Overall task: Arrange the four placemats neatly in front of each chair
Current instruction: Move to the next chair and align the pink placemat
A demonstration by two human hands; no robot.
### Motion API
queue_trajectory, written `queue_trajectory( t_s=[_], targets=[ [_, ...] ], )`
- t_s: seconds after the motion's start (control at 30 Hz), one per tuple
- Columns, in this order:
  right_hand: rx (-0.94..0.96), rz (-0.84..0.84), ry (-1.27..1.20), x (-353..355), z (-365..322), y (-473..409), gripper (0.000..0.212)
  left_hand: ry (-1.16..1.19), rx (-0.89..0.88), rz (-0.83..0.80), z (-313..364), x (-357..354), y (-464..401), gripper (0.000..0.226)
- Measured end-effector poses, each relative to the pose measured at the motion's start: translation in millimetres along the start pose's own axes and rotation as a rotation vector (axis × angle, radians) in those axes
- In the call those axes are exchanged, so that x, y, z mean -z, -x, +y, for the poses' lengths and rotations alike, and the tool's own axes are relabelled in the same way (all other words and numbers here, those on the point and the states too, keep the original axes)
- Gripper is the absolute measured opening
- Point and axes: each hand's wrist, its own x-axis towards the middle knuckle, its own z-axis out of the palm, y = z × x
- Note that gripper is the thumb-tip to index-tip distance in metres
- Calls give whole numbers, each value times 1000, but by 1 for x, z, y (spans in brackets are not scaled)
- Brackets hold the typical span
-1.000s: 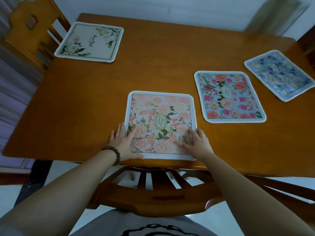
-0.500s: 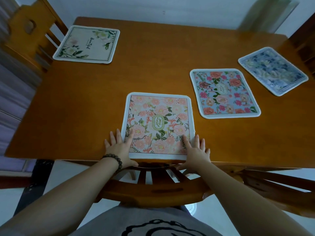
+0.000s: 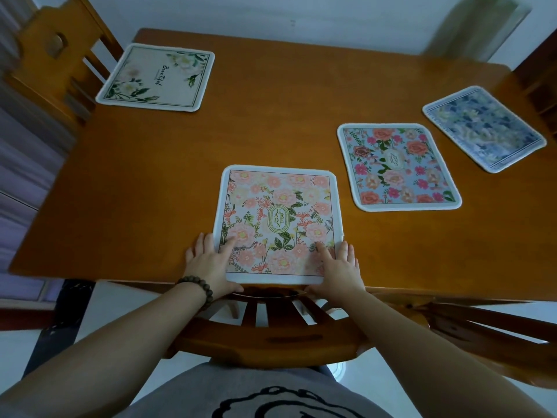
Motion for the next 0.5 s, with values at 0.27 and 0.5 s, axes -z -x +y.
queue_trajectory(
  t_s=[0.27, 0.5],
  targets=[
    [18, 41, 28, -4, 4, 1, 102, -22, -17, 18, 0, 2, 3, 119],
    [-24, -63, -7, 3, 1, 1, 116, -41, 1, -61, 4, 6, 4, 119]
  ],
)
